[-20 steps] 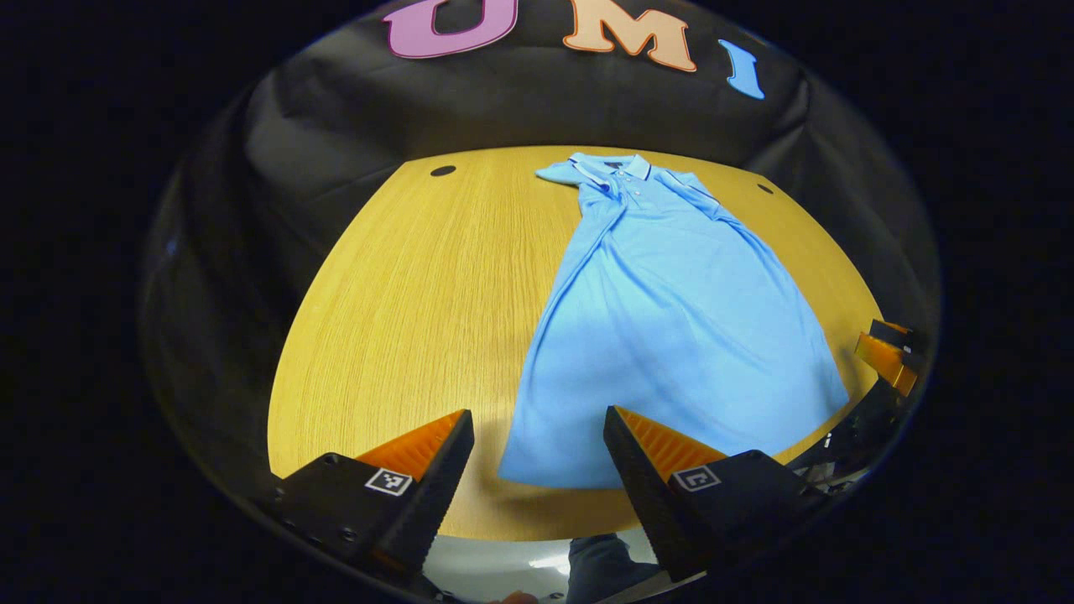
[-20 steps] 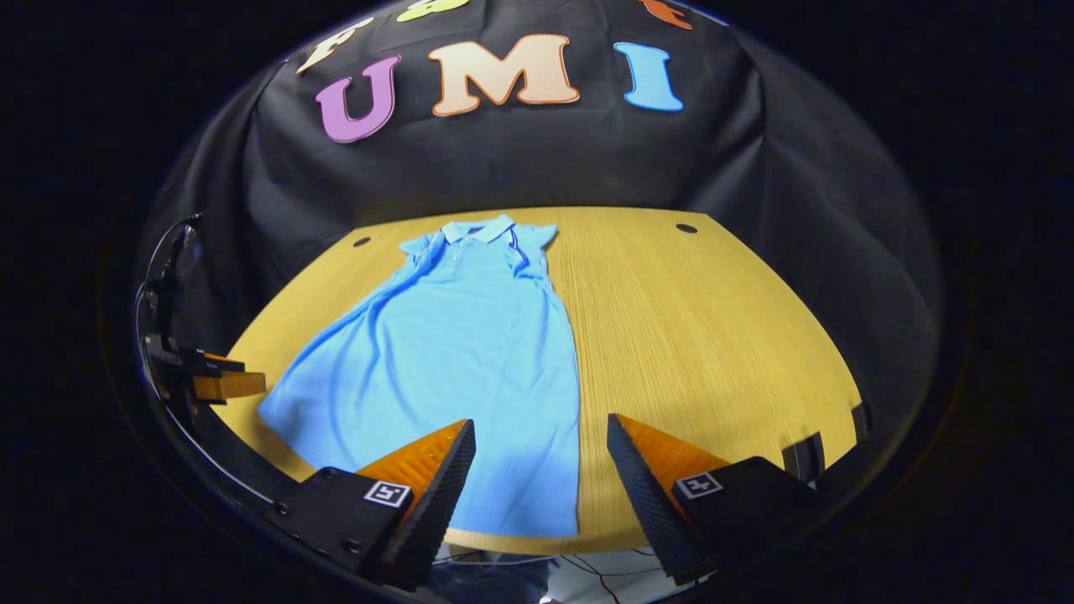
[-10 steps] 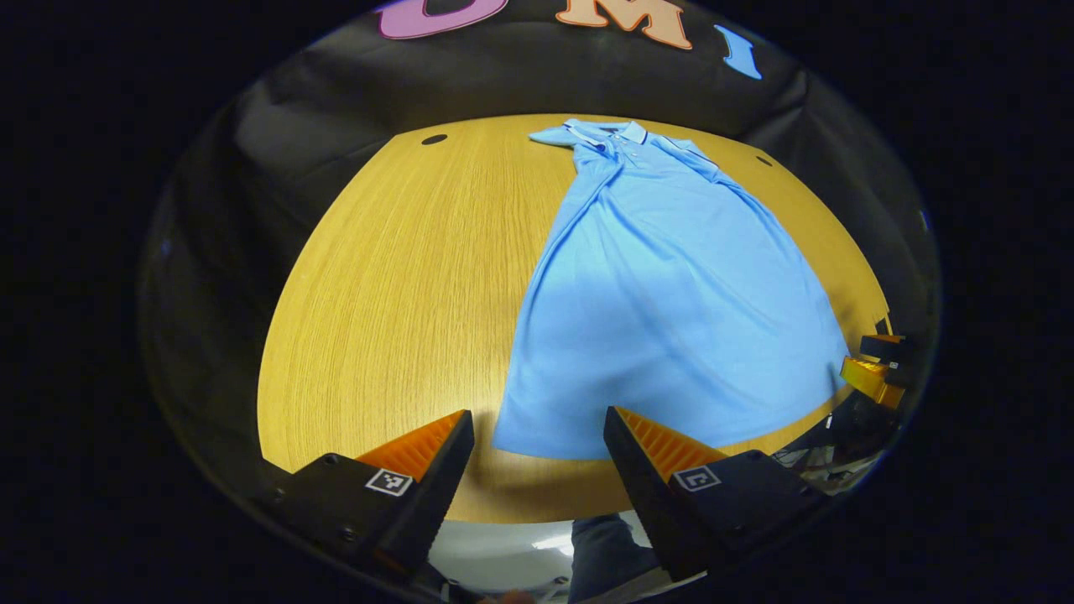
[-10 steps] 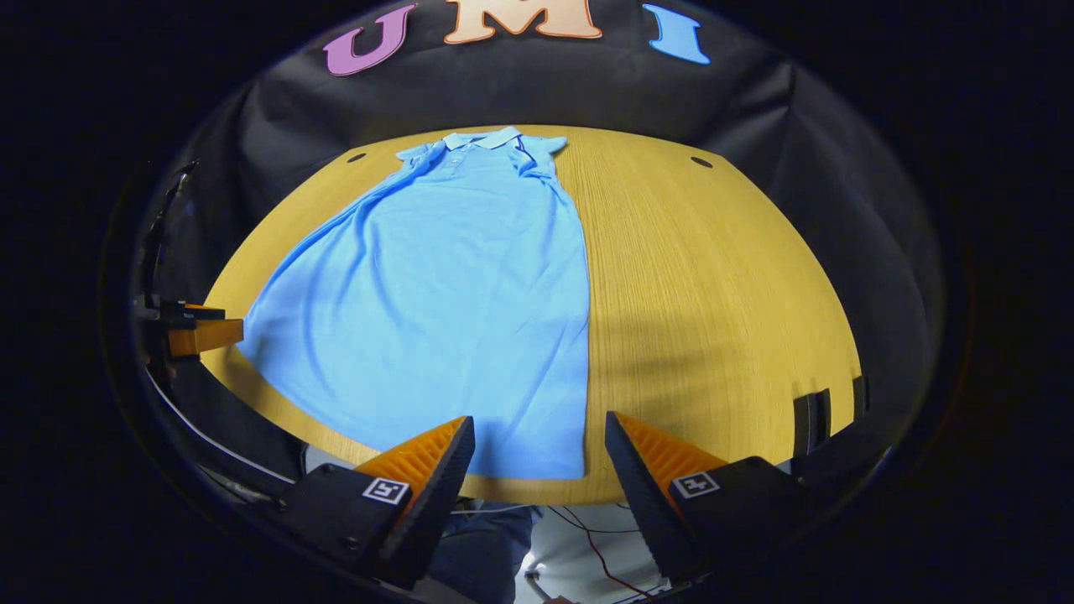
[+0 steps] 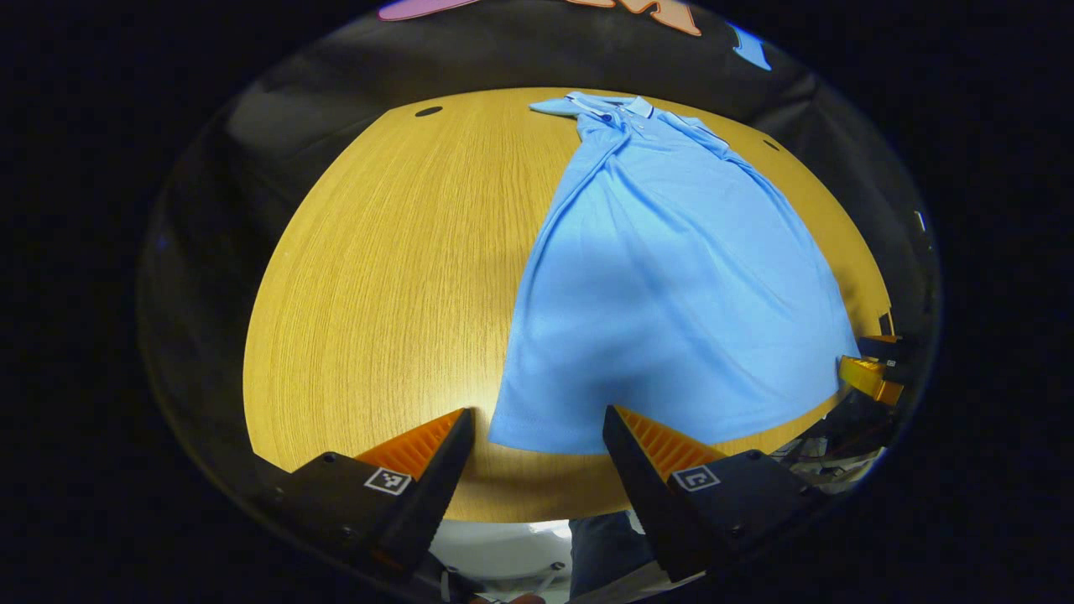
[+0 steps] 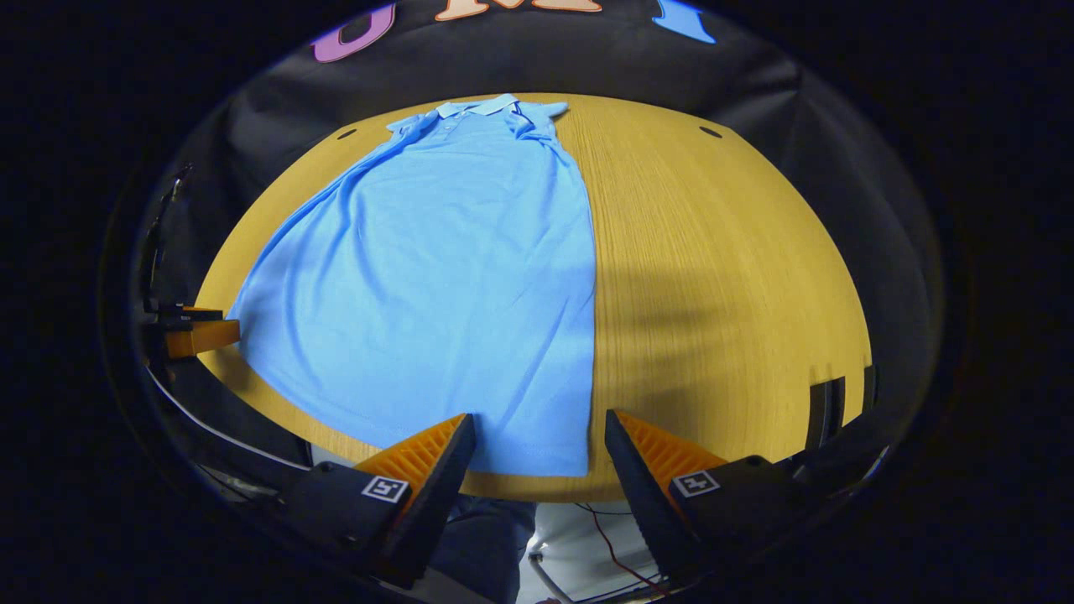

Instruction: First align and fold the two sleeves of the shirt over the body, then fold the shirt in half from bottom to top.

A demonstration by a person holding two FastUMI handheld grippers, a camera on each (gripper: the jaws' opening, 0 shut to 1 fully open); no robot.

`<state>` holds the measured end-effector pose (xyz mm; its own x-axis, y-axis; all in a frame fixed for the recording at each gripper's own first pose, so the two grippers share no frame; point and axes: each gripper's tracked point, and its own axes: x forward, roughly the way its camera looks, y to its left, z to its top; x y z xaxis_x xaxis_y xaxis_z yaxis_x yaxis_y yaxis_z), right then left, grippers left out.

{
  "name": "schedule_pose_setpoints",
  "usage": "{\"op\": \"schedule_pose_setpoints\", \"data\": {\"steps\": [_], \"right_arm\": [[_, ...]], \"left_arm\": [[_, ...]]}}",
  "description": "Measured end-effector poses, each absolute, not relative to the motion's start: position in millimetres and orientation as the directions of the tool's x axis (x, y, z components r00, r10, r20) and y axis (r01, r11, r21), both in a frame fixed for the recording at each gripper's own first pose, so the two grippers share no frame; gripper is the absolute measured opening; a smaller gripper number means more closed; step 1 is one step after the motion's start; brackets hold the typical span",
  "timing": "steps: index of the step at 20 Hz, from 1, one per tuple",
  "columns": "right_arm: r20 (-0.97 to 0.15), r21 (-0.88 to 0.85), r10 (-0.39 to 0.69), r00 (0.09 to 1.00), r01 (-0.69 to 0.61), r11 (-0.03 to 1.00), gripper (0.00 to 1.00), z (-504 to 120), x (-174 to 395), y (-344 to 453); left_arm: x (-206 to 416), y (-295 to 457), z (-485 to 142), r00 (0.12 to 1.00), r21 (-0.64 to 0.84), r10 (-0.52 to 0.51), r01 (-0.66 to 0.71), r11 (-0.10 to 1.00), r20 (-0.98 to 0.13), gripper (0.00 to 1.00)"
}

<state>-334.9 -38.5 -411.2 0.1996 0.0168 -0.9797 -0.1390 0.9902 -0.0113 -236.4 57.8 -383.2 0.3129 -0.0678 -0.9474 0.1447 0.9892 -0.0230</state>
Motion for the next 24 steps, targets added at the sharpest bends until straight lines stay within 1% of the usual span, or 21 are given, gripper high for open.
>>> {"op": "schedule_pose_setpoints", "data": {"steps": [1, 3, 4, 5, 7, 8, 10, 11, 12, 13, 14, 15, 16, 19, 22, 24], "right_arm": [[-0.981, -0.008, 0.018, 0.191, -0.134, 0.991, 0.94, -411, -336, -39], [-0.984, -0.008, 0.013, 0.177, -0.115, 0.993, 0.94, -412, -336, -39], [-0.985, -0.009, 0.010, 0.170, -0.114, 0.993, 0.98, -412, -337, -38], [-0.986, -0.010, 0.009, 0.165, -0.115, 0.993, 0.98, -411, -336, -36], [-0.988, 0.005, 0.026, 0.151, -0.139, 0.990, 0.89, -413, -338, -29], [-0.990, 0.018, 0.040, 0.136, -0.161, 0.987, 0.90, -414, -339, -23], [-0.992, 0.047, 0.067, 0.110, -0.171, 0.984, 0.54, -414, -338, -13], [-0.991, 0.068, 0.084, 0.104, -0.144, 0.987, 0.30, -414, -337, -7], [-0.991, 0.083, 0.096, 0.098, -0.130, 0.988, 0.17, -416, -335, -5], [-0.989, 0.101, 0.114, 0.097, -0.128, 0.987, 0.10, -415, -332, -4], [-0.987, 0.118, 0.129, 0.098, -0.112, 0.987, 0.09, -415, -336, -3], [-0.983, 0.138, 0.148, 0.105, -0.103, 0.985, 0.03, -415, -335, -1], [-0.979, 0.155, 0.164, 0.120, -0.087, 0.984, 0.03, -414, -334, 0], [-0.972, 0.191, 0.196, 0.133, -0.048, 0.980, 0.03, -415, -334, 3], [-0.965, 0.220, 0.224, 0.139, -0.043, 0.974, 0.03, -408, -334, 9], [-0.955, 0.239, 0.244, 0.170, -0.050, 0.970, 0.03, -393, -326, 14]], "left_arm": [[-238, 58, -385, 0.296, -0.023, -0.066, 0.147, 0.989, -0.953, 0.96], [-236, 55, -385, 0.283, -0.030, -0.075, 0.162, 0.986, -0.956, 0.98], [-238, 52, -386, 0.258, -0.034, -0.078, 0.171, 0.985, -0.963, 0.97], [-238, 51, -383, 0.251, -0.035, -0.080, 0.181, 0.983, -0.965, 0.96], [-240, 39, -386, 0.212, -0.036, -0.078, 0.199, 0.979, -0.974, 0.88], [-242, 30, -386, 0.195, -0.041, -0.084, 0.217, 0.975, -0.977, 0.74], [-243, 15, -387, 0.173, -0.034, -0.085, 0.277, 0.960, -0.981, 0.36], [-243, 15, -387, 0.177, 0.001, -0.055, 0.301, 0.953, -0.983, 0.23], [-240, 14, -383, 0.180, 0.025, -0.035, 0.319, 0.948, -0.983, 0.06], [-243, 14, -386, 0.195, 0.041, -0.025, 0.331, 0.943, -0.980, 0.05], [-243, 13, -387, 0.209, 0.044, -0.030, 0.341, 0.939, -0.977, 0.01], [-242, 11, -387, 0.225, 0.035, -0.047, 0.346, 0.938, -0.973, 0.00], [-241, 8, -386, 0.240, 0.015, -0.069, 0.331, 0.943, -0.968, 0.00], [-247, -9, -382, 0.242, -0.083, -0.159, 0.297, 0.951, -0.957, 0.00], [-241, -11, -374, 0.274, -0.080, -0.169, 0.308, 0.948, -0.947, 0.00], [-234, -16, -364, 0.284, -0.096, -0.183, 0.294, 0.951, -0.941, 0.00]]}}
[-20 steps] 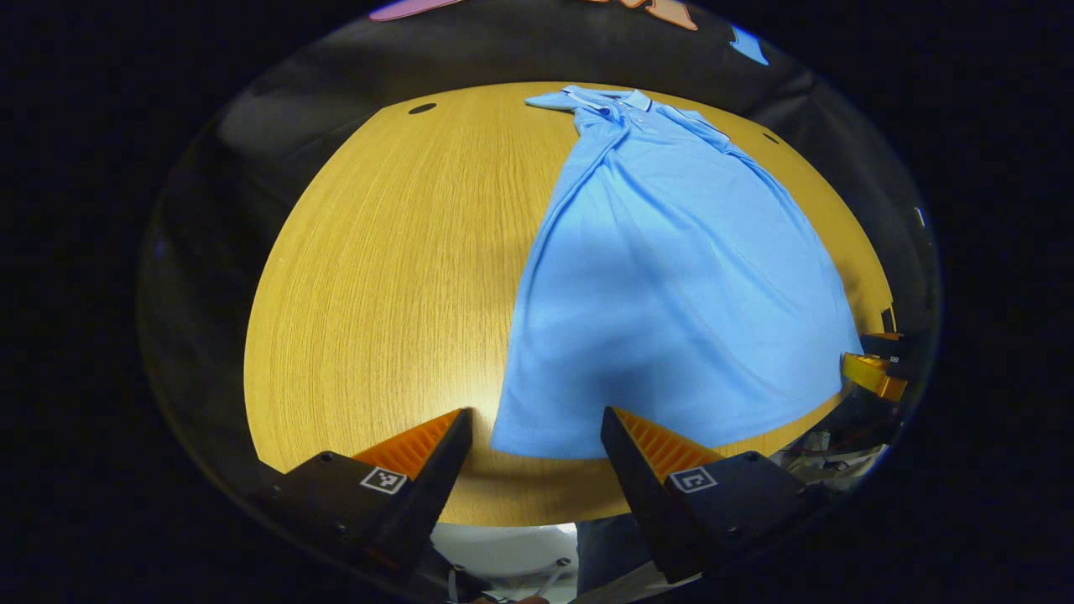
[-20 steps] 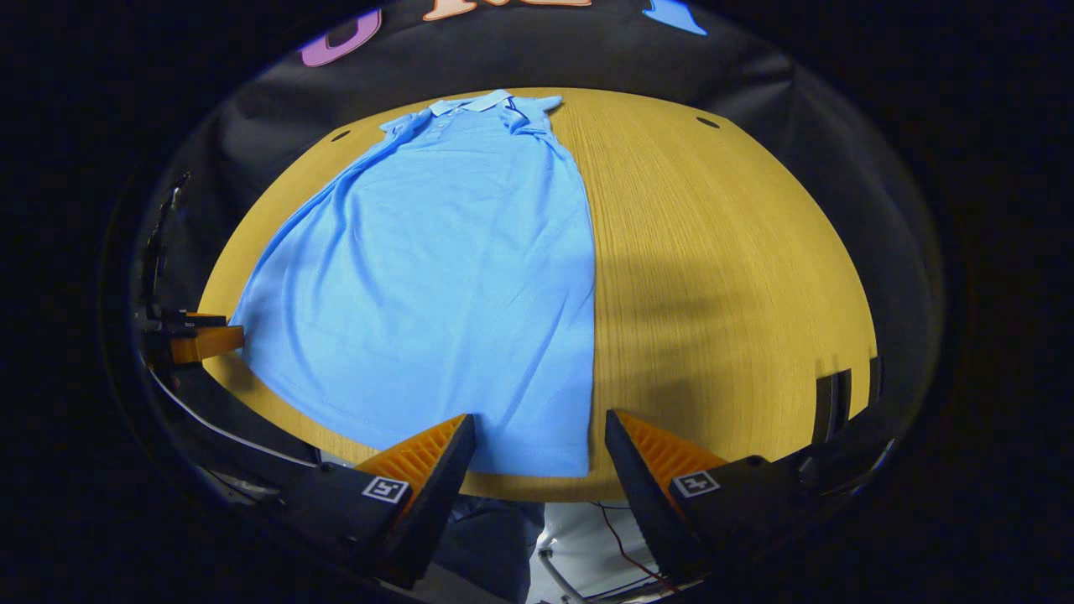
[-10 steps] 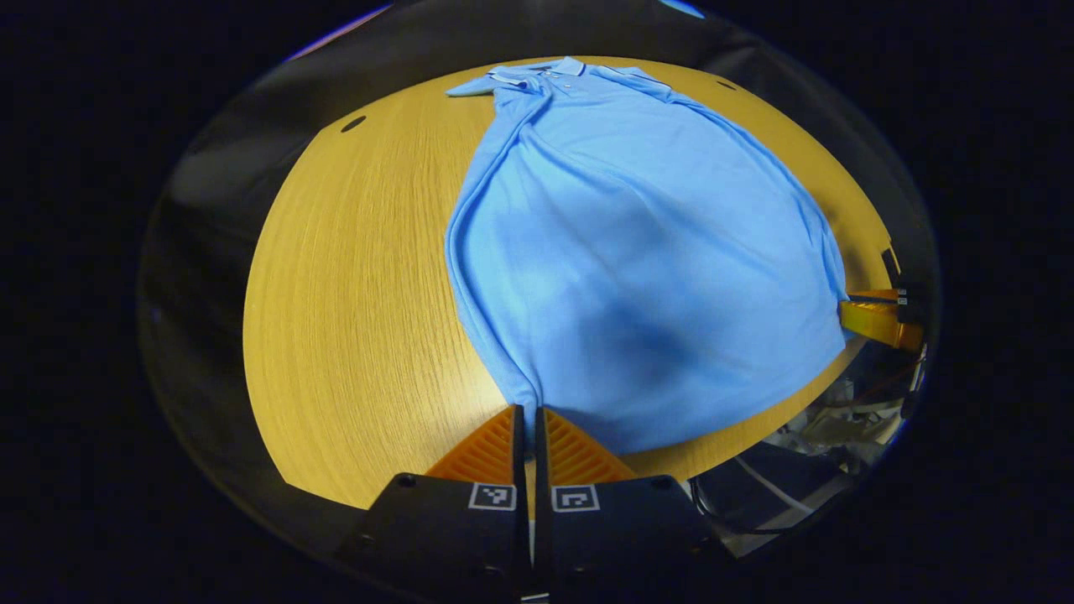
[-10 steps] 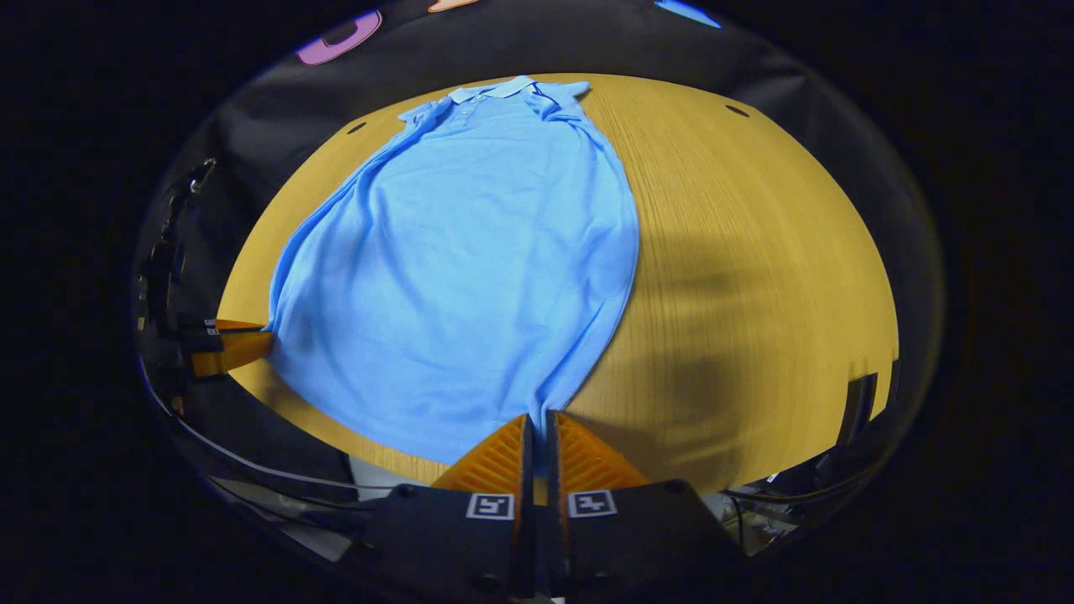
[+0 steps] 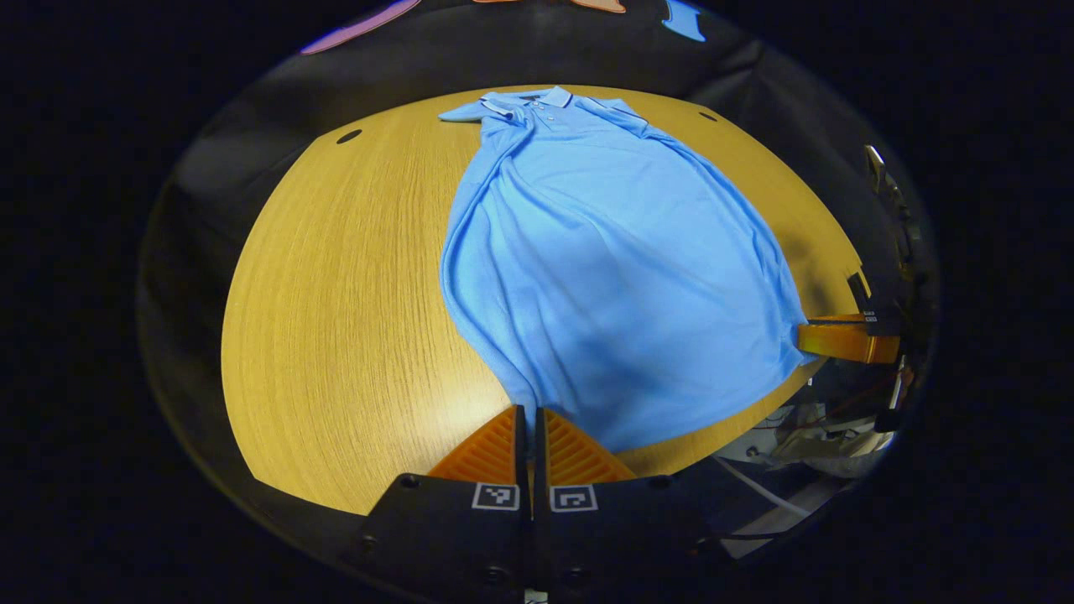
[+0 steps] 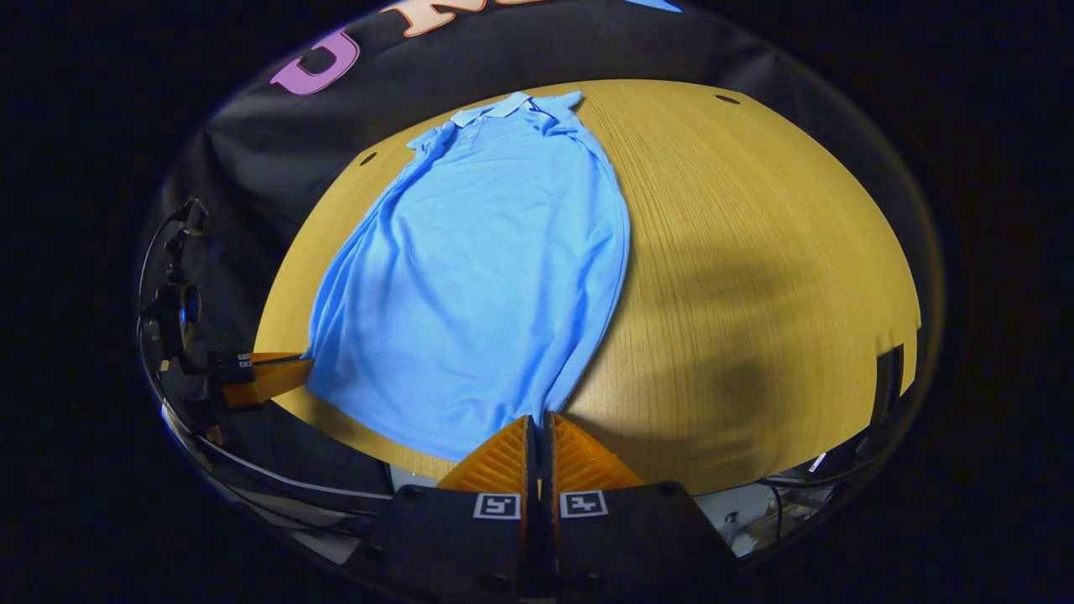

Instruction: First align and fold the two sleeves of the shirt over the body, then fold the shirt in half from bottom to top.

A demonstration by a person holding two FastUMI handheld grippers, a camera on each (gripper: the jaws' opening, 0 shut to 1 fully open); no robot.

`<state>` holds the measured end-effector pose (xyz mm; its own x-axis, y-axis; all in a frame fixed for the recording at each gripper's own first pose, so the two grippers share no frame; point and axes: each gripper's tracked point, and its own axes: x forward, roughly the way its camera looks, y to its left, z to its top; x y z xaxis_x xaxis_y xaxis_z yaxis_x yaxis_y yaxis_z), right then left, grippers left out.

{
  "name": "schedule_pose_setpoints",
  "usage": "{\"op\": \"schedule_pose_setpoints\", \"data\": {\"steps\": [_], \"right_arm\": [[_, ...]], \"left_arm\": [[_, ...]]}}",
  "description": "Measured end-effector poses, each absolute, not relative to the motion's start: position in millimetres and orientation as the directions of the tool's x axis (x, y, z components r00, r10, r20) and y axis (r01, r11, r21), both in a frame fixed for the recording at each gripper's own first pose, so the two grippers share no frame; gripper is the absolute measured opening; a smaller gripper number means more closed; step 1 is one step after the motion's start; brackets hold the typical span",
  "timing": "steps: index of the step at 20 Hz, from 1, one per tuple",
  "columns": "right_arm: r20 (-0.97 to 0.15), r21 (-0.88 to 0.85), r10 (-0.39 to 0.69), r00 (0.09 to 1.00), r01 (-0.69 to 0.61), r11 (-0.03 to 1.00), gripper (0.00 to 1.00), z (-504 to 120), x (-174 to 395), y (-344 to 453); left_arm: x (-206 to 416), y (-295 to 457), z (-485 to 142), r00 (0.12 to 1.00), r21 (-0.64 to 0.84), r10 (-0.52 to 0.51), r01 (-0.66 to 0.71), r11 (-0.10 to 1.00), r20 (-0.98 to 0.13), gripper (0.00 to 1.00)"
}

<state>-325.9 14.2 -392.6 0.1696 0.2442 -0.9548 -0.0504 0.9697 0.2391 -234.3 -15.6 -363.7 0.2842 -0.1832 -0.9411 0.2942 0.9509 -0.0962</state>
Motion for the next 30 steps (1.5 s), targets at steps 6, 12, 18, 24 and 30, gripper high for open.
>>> {"op": "schedule_pose_setpoints", "data": {"steps": [6, 12, 18, 24, 30], "right_arm": [[-0.914, 0.284, 0.293, 0.282, -0.072, 0.956, 0.03, -353, -265, 22], [-0.877, 0.301, 0.316, 0.363, -0.098, 0.948, 0.03, -328, -207, 19], [-0.835, 0.341, 0.340, 0.433, -0.078, 0.937, 0.03, -320, -136, 16], [-0.791, 0.350, 0.333, 0.513, -0.066, 0.934, 0.03, -325, -38, 1], [-0.774, 0.339, 0.333, 0.538, -0.093, 0.936, 0.02, -356, 58, 2]], "left_arm": [[-191, -15, -325, 0.370, -0.145, -0.219, 0.218, 0.965, -0.903, 0.00], [-149, -7, -300, 0.432, -0.151, -0.208, 0.162, 0.975, -0.878, 0.00], [-87, -18, -280, 0.503, -0.153, -0.204, 0.140, 0.978, -0.840, 0.00], [-1, -34, -269, 0.577, -0.160, -0.190, 0.104, 0.982, -0.795, 0.00], [92, -47, -277, 0.622, -0.150, -0.170, 0.085, 0.985, -0.764, 0.00]]}}
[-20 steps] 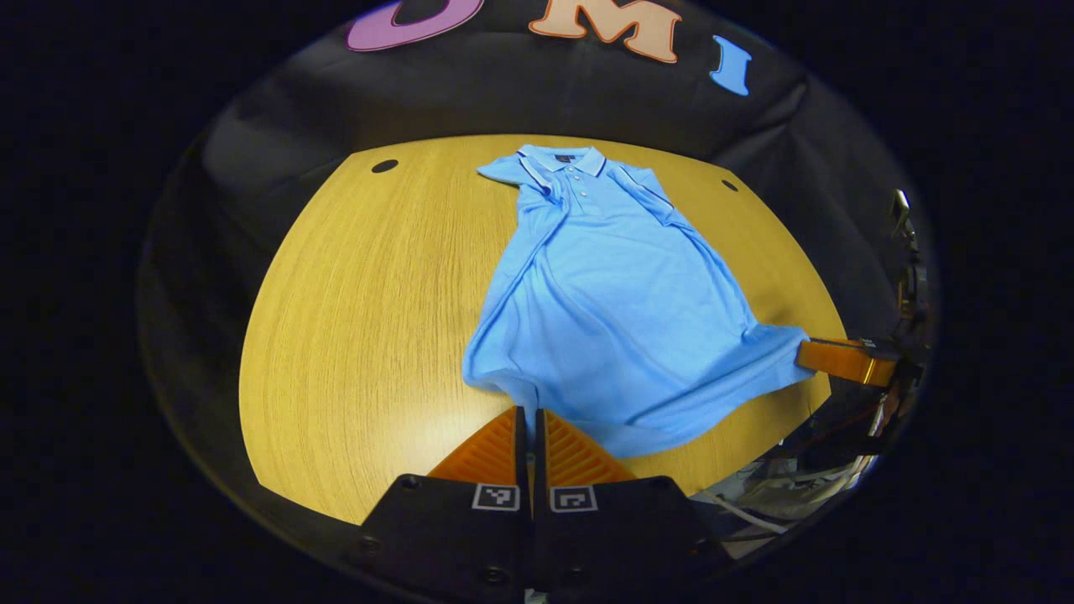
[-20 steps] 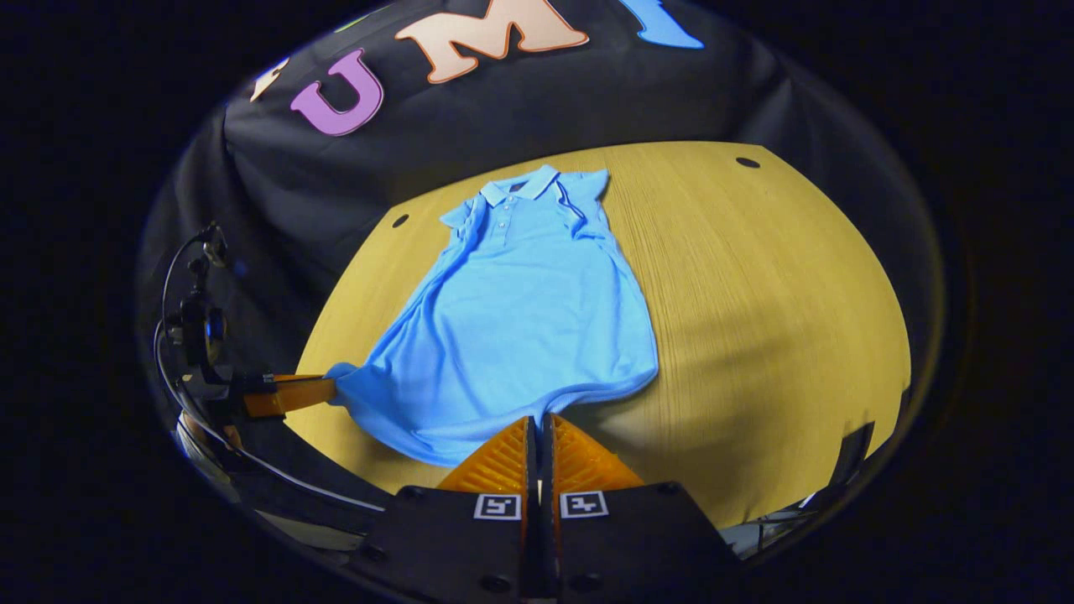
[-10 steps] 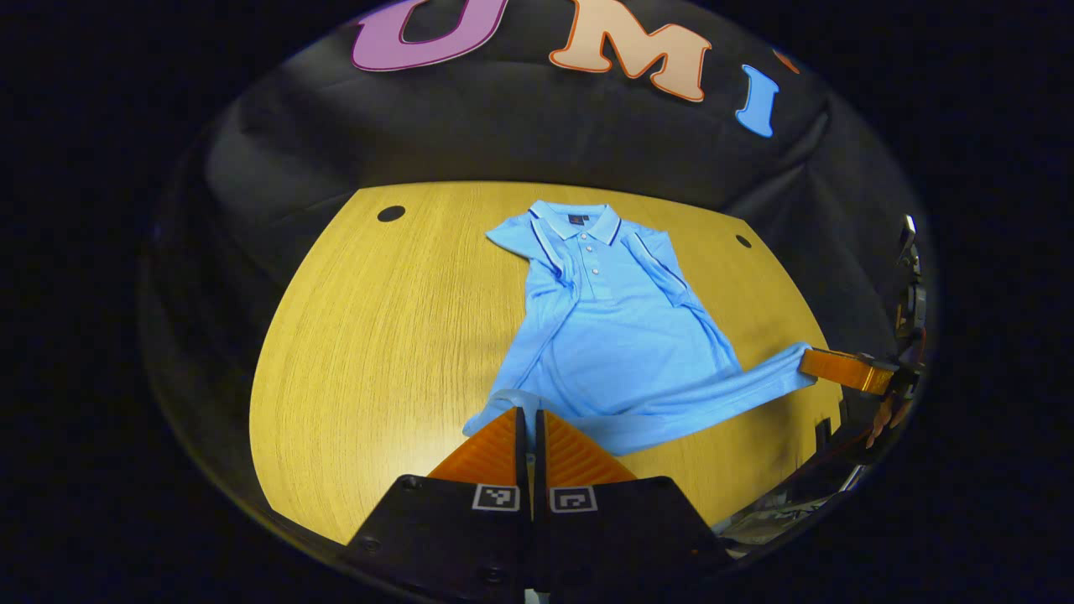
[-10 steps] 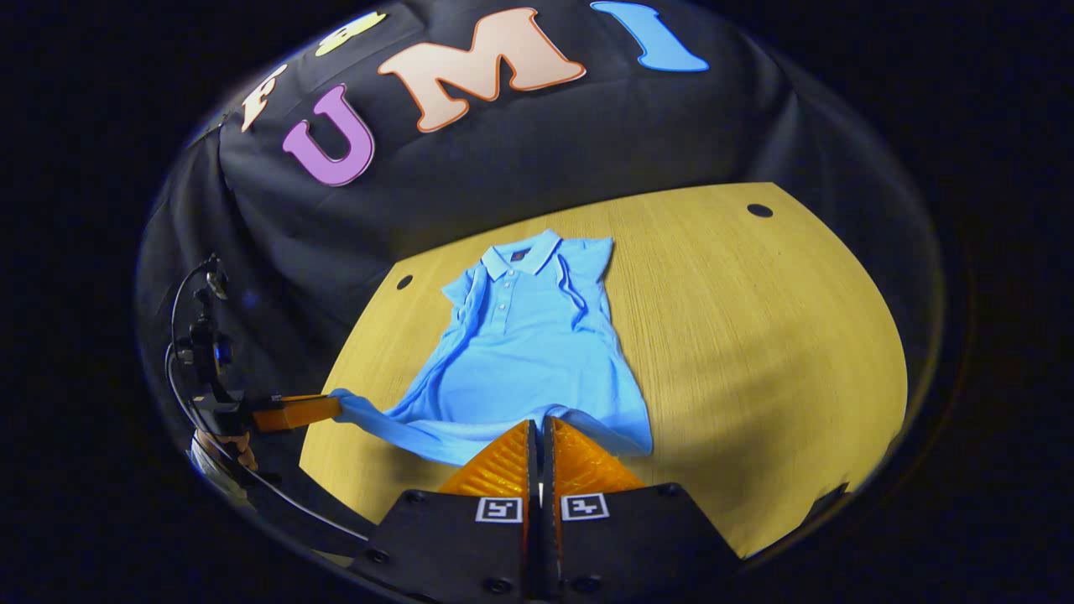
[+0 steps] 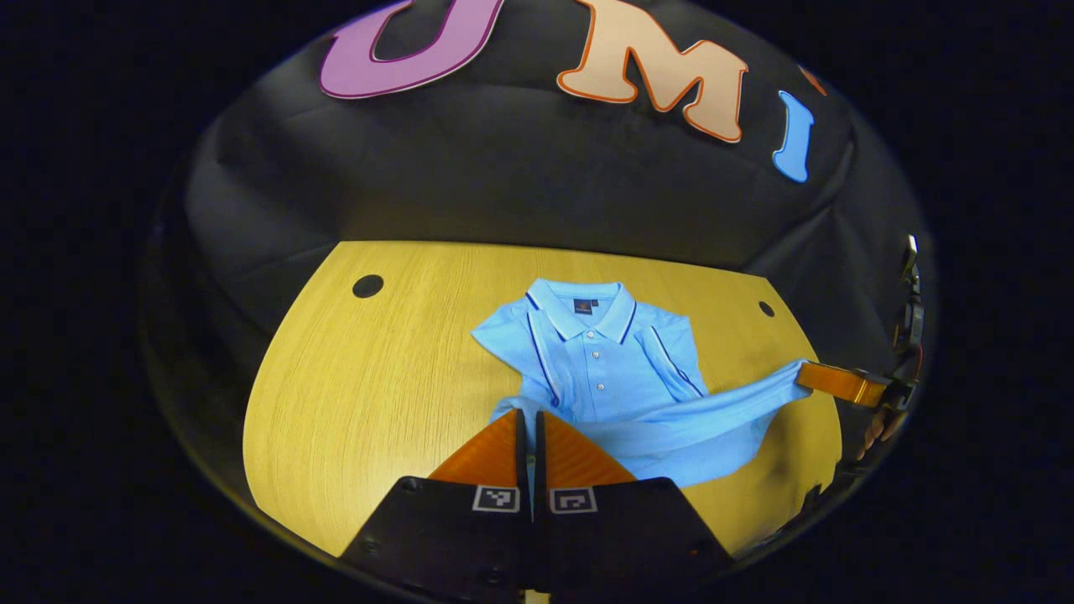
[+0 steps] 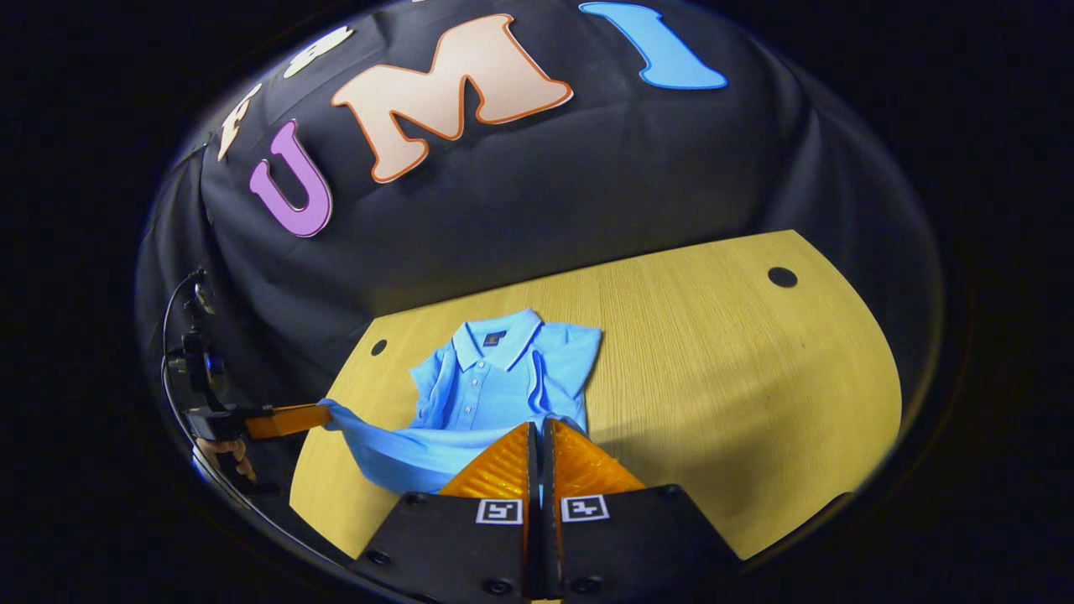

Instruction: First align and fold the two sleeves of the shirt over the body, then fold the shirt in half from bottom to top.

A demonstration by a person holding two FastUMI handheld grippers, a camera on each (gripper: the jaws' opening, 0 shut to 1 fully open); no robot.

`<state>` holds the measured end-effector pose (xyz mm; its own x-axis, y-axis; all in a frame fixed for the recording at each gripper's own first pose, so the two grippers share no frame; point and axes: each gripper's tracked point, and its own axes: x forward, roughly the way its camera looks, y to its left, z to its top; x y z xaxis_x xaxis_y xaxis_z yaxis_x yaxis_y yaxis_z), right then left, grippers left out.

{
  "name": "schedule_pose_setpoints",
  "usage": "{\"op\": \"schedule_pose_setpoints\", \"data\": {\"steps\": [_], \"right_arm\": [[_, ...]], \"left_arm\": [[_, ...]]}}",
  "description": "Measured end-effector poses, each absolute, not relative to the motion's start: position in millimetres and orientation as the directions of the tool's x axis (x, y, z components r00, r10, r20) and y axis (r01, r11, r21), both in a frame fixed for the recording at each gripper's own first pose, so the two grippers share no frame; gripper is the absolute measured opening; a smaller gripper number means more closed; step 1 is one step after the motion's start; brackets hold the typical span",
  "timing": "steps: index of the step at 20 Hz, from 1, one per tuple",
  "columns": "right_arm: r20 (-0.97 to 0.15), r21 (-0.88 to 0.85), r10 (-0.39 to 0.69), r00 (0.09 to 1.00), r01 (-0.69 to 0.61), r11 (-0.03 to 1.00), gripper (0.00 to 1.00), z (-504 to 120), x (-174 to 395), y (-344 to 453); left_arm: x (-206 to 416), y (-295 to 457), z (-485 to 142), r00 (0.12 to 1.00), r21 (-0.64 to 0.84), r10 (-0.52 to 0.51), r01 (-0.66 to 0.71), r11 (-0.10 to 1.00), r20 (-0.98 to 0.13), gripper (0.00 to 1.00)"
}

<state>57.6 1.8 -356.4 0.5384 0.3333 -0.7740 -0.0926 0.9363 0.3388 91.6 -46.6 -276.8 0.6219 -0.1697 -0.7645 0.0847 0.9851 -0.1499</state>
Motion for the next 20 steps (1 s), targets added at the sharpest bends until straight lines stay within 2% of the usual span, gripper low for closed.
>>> {"op": "schedule_pose_setpoints", "data": {"steps": [6, 12, 14, 15, 16, 18, 19, 20], "right_arm": [[-0.769, 0.328, 0.322, 0.552, -0.092, 0.940, 0.03, -412, 130, 5], [-0.805, 0.237, 0.258, 0.535, -0.108, 0.965, 0.03, -487, 143, -1], [-0.794, 0.169, 0.237, 0.560, -0.171, 0.971, 0.07, -483, 141, -5], [-0.758, 0.135, 0.237, 0.608, -0.209, 0.969, 0.12, -468, 146, -5], [-0.709, 0.106, 0.232, 0.666, -0.226, 0.968, 0.36, -445, 150, -4], [-0.597, 0.096, 0.230, 0.769, -0.217, 0.972, 0.83, -383, 148, -1], [-0.535, 0.100, 0.226, 0.814, -0.204, 0.974, 1.00, -347, 142, 2], [-0.468, 0.087, 0.210, 0.859, -0.191, 0.978, 1.00, -309, 133, -2]], "left_arm": [[162, -34, -317, 0.637, -0.122, -0.107, 0.021, 0.992, -0.763, 0.00], [192, -25, -385, 0.611, -0.103, -0.053, -0.047, 0.994, -0.790, 0.00], [198, -19, -383, 0.653, -0.107, -0.030, -0.078, 0.991, -0.757, 0.00], [199, -17, -374, 0.685, -0.116, -0.017, -0.099, 0.988, -0.729, 0.05], [194, -22, -359, 0.711, -0.140, -0.025, -0.104, 0.985, -0.702, 0.22], [177, -16, -311, 0.784, -0.118, 0.012, -0.109, 0.987, -0.621, 0.73], [167, -14, -279, 0.832, -0.087, 0.027, -0.090, 0.992, -0.554, 0.99], [157, -13, -243, 0.878, -0.048, 0.034, -0.065, 0.997, -0.477, 0.99]]}}
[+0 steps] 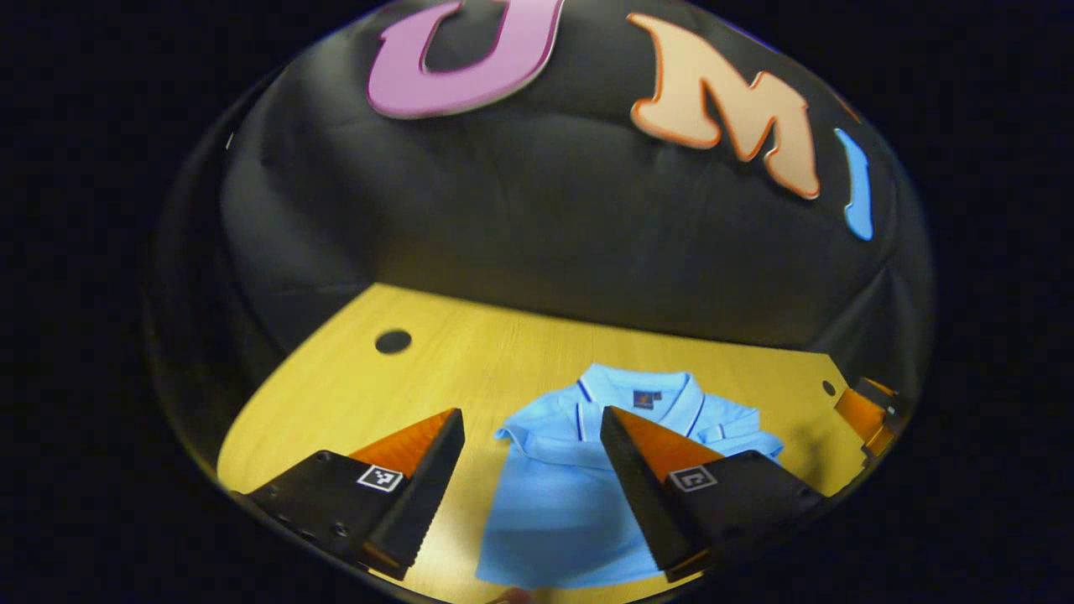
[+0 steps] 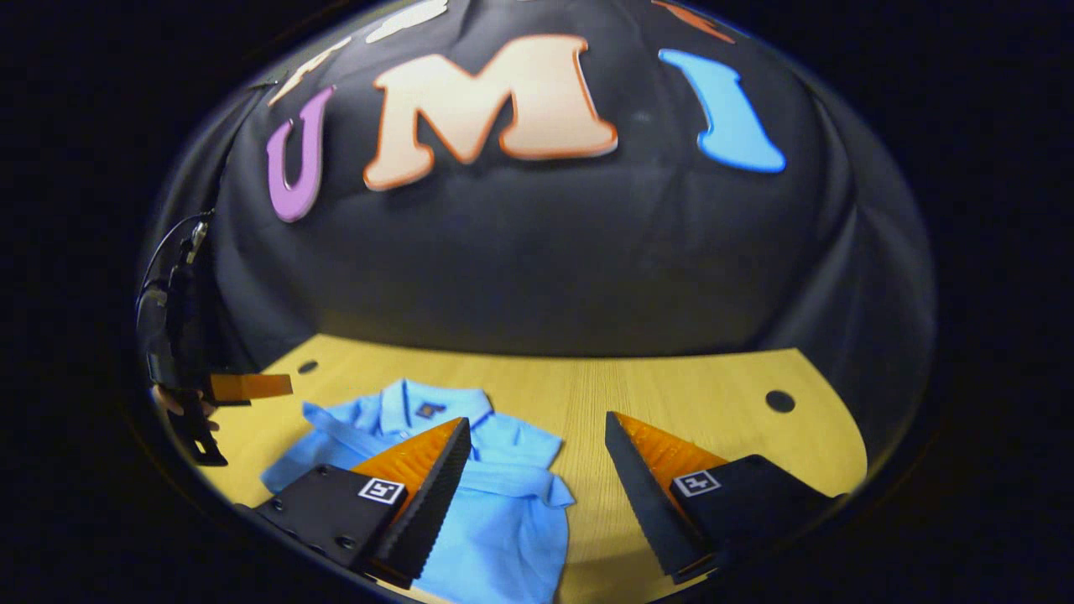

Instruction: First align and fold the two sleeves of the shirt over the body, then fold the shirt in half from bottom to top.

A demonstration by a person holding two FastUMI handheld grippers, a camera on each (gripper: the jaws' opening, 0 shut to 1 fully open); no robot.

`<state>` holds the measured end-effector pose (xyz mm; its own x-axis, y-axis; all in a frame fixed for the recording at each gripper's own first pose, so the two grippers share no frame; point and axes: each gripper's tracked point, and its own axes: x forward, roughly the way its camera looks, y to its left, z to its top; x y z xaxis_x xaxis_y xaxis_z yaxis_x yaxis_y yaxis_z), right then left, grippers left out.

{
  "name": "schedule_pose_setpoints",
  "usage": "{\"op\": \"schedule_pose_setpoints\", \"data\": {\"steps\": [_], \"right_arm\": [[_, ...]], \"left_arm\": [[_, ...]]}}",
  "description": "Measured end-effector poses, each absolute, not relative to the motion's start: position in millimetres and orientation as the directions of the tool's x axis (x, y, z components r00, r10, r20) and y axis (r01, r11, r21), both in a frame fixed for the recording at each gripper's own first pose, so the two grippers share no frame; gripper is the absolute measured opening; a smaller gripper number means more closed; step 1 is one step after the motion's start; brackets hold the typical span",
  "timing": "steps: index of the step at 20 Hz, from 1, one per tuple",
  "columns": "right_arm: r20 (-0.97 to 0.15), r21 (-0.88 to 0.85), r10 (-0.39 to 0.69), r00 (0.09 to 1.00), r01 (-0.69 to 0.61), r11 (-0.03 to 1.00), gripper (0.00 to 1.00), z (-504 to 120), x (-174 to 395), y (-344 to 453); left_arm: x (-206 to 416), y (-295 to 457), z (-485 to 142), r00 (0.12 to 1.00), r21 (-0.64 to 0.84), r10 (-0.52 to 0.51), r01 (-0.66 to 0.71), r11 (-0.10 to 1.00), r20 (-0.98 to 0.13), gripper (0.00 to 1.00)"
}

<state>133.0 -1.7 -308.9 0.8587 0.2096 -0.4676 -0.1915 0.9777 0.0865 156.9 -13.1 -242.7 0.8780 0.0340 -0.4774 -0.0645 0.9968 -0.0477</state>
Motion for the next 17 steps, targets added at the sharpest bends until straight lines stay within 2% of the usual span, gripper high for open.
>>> {"op": "schedule_pose_setpoints", "data": {"steps": [3, 7, 12, 17], "right_arm": [[-0.288, 0.022, 0.159, 0.944, -0.160, 0.987, 0.98, -207, 87, 0], [-0.150, 0.024, 0.142, 0.978, -0.140, 0.990, 0.98, -113, 5, 14], [-0.104, 0.044, 0.129, 0.986, -0.125, 0.991, 0.98, -61, -92, 39], [-0.051, 0.019, 0.143, 0.988, -0.142, 0.990, 0.98, -34, -150, 64]], "left_arm": [[113, -26, -143, 0.958, -0.003, -0.032, 0.033, 0.999, -0.286, 0.95], [36, -29, -58, 0.982, 0.031, -0.106, 0.112, 0.993, -0.159, 0.95], [-56, -26, -13, 0.990, 0.055, -0.134, 0.137, 0.989, -0.047, 0.94], [-113, -8, -8, 0.988, 0.010, -0.148, 0.149, 0.989, -0.037, 0.95]]}}
